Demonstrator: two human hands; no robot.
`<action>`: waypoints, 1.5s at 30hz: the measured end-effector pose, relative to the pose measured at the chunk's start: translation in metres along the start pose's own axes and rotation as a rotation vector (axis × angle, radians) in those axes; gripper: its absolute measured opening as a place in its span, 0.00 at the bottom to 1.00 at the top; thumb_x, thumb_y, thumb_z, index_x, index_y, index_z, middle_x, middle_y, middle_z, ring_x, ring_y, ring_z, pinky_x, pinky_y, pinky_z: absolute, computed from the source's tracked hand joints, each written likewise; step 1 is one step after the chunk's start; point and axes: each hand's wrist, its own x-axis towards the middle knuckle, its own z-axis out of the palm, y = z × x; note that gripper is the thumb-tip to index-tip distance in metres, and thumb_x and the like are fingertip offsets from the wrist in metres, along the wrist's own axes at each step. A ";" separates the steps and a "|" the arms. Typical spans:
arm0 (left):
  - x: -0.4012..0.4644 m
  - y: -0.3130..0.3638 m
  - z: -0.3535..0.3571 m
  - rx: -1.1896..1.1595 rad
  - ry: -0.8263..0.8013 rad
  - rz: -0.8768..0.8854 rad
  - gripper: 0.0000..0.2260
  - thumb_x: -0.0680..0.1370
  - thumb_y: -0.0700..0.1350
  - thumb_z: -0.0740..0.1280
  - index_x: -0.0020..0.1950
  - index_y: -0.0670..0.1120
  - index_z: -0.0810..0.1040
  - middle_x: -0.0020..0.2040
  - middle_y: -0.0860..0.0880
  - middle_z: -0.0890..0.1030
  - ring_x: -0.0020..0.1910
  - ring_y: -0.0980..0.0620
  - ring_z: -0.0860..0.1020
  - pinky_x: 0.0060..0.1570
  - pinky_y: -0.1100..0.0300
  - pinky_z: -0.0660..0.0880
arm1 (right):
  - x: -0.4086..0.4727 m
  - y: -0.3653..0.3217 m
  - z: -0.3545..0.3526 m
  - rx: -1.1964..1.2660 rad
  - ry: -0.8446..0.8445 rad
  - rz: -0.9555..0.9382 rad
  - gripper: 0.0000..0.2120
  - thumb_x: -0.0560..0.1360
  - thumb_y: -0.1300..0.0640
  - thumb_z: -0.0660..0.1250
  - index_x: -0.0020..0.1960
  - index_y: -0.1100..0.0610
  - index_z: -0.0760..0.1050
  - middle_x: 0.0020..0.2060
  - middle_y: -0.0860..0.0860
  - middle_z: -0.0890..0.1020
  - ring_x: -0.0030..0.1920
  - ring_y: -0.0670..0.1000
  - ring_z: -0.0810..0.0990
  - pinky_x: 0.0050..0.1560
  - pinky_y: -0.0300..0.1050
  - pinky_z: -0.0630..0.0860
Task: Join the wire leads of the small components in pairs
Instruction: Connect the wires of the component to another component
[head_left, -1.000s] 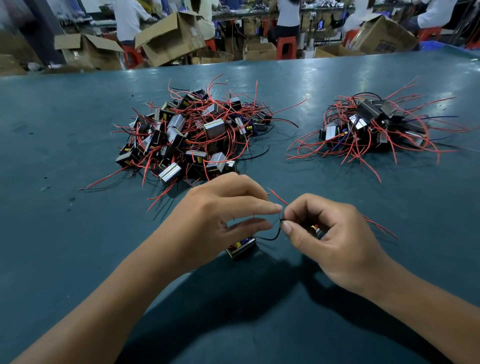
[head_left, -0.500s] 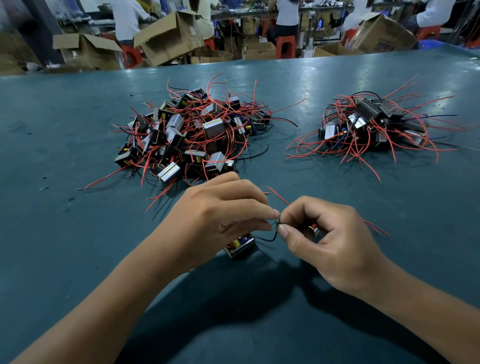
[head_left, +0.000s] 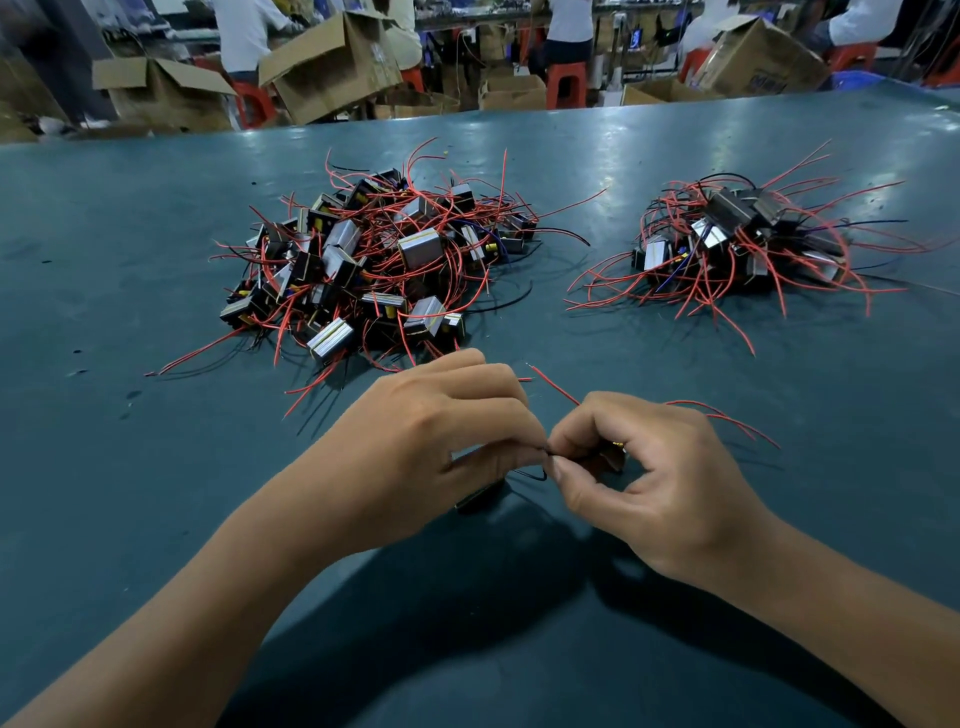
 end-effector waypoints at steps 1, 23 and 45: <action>0.000 0.001 0.001 -0.054 -0.017 -0.037 0.07 0.81 0.46 0.68 0.47 0.45 0.82 0.44 0.52 0.77 0.42 0.52 0.73 0.43 0.58 0.71 | 0.000 0.000 0.000 -0.001 0.001 -0.004 0.05 0.71 0.65 0.70 0.40 0.58 0.77 0.33 0.41 0.75 0.34 0.40 0.73 0.39 0.28 0.67; 0.000 0.001 0.022 -0.724 -0.012 -0.552 0.03 0.76 0.50 0.70 0.48 0.52 0.81 0.34 0.57 0.76 0.32 0.56 0.72 0.32 0.62 0.70 | 0.000 0.002 0.000 0.059 0.161 0.153 0.05 0.73 0.58 0.70 0.39 0.52 0.78 0.30 0.40 0.77 0.30 0.41 0.74 0.34 0.29 0.67; -0.016 -0.034 -0.028 -0.651 -0.062 -0.571 0.07 0.72 0.46 0.75 0.47 0.46 0.83 0.42 0.45 0.84 0.38 0.50 0.82 0.35 0.61 0.78 | 0.013 0.018 -0.034 0.186 0.310 0.257 0.07 0.77 0.66 0.68 0.46 0.55 0.81 0.39 0.51 0.85 0.40 0.50 0.84 0.45 0.38 0.79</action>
